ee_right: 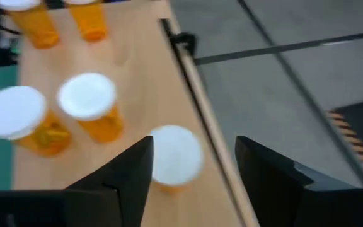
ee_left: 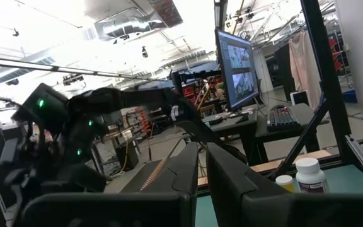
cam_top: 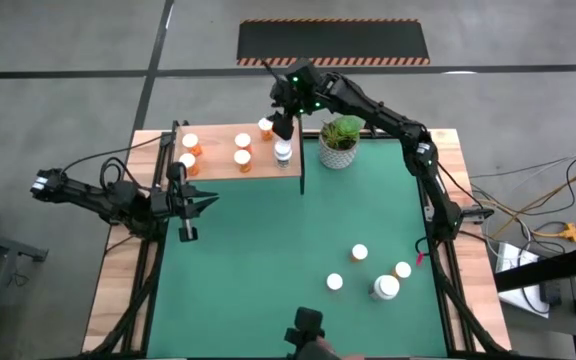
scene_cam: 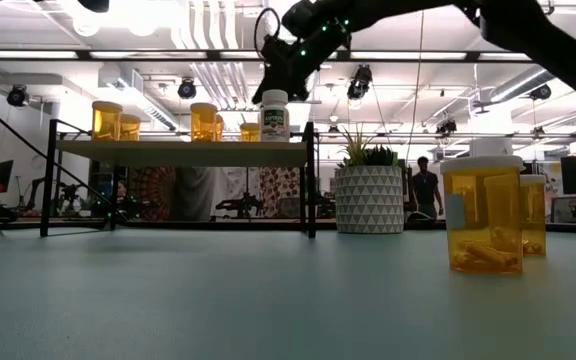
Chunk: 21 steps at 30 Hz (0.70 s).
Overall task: Pick and place medicine bottles onto shelf by color
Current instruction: Put the orange pill bottle on the shelf aligned with the other orange pill bottle
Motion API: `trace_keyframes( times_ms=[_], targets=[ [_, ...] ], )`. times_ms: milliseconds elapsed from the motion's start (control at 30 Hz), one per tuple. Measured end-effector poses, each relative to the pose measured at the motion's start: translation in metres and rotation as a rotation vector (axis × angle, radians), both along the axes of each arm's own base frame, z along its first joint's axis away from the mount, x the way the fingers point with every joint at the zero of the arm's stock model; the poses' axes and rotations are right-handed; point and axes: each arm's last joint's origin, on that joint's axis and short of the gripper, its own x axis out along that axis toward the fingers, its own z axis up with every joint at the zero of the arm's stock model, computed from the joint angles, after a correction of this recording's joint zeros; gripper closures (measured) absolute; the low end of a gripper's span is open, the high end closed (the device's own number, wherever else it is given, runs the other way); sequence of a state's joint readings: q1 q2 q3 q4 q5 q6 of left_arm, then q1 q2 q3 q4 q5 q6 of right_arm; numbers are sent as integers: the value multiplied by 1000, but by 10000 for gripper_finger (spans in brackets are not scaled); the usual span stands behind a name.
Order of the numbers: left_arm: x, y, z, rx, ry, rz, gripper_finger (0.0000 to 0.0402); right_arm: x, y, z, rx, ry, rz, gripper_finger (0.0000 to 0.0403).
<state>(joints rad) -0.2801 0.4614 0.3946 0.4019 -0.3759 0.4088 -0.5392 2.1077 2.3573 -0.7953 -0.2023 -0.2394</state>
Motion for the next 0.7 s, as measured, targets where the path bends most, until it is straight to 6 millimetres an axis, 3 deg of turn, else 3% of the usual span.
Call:
trace_keyframes(
  times_ms=[300, 400, 567, 700],
  targets=[
    [1, 0, -2, 18, 7, 6, 386, -10, -2, -4, 37, 84, -93, 292],
    [1, 0, -2, 18, 10, 5, 386, -18, 3, 9, 26, 80, -86, 332],
    [2, -1, -3, 19, 16, 5, 386, -39, 35, 52, -56, 41, 39, 385],
    [6, -2, -4, 20, 19, 5, 386, -49, 63, 60, -50, 15, 192, 393]
  ],
)
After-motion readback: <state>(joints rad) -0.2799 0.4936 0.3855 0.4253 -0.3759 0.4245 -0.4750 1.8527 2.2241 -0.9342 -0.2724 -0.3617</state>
